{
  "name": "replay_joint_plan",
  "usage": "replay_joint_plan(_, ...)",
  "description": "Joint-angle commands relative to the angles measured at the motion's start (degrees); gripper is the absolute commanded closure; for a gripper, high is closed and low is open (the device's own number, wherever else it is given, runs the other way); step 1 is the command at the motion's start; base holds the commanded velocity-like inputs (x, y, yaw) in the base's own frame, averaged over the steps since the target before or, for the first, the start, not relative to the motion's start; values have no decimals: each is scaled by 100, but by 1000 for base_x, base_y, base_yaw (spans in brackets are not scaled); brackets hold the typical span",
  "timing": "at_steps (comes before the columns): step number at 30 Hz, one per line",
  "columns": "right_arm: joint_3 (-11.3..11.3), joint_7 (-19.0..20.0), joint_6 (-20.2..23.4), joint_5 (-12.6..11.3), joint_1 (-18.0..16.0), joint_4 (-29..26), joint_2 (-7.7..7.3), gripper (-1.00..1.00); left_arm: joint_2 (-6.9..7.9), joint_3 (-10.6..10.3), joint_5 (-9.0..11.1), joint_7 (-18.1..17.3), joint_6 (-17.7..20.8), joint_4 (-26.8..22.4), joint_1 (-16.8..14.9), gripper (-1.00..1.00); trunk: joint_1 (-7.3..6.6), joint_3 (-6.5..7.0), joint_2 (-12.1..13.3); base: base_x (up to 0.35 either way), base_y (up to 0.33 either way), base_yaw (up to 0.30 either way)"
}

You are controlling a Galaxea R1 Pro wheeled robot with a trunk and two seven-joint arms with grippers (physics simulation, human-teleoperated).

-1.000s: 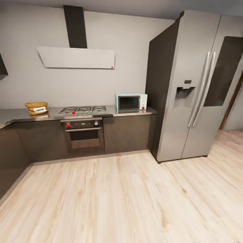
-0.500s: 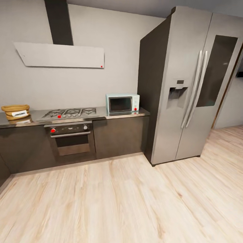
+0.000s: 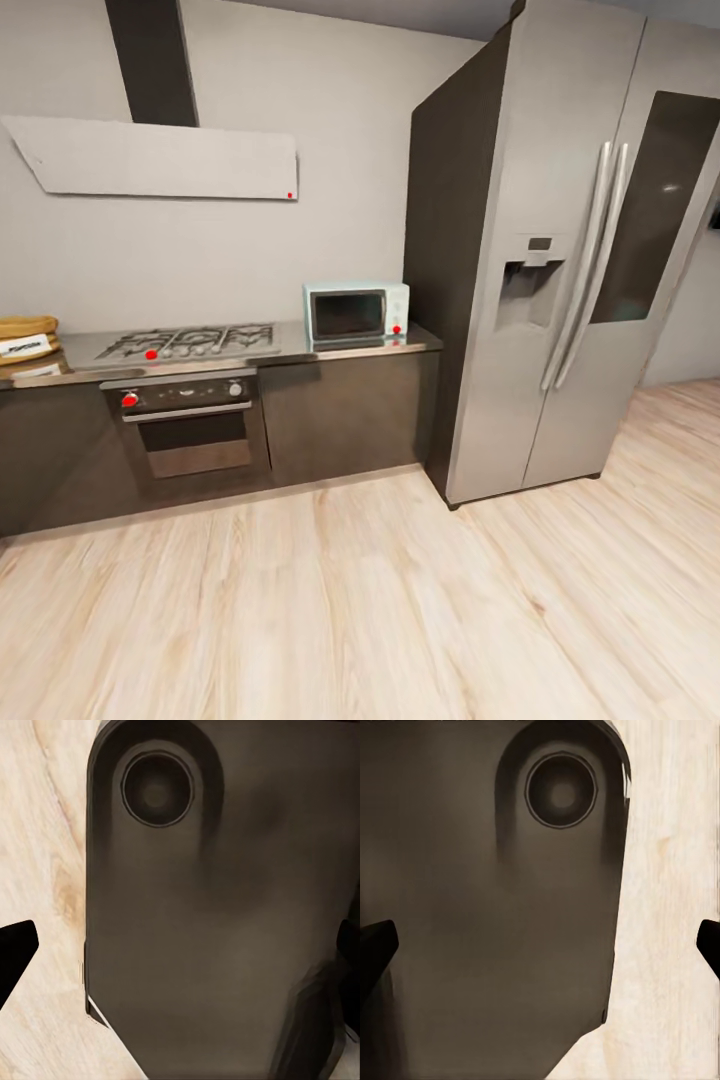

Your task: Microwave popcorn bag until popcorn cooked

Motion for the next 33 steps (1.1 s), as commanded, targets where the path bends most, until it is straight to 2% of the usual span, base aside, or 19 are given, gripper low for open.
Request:
replay_joint_plan(1,5,1,-15,4,1,-2,0,-100,3,-4,71,3,7,-7,1,-100,3,-4,-2,315,-127,0)
replay_joint_plan(33,5,6,-14,-11,0,-2,-14,-100,15,15,102,12,-15,2,1,-100,3,-4,-2,315,-123,0)
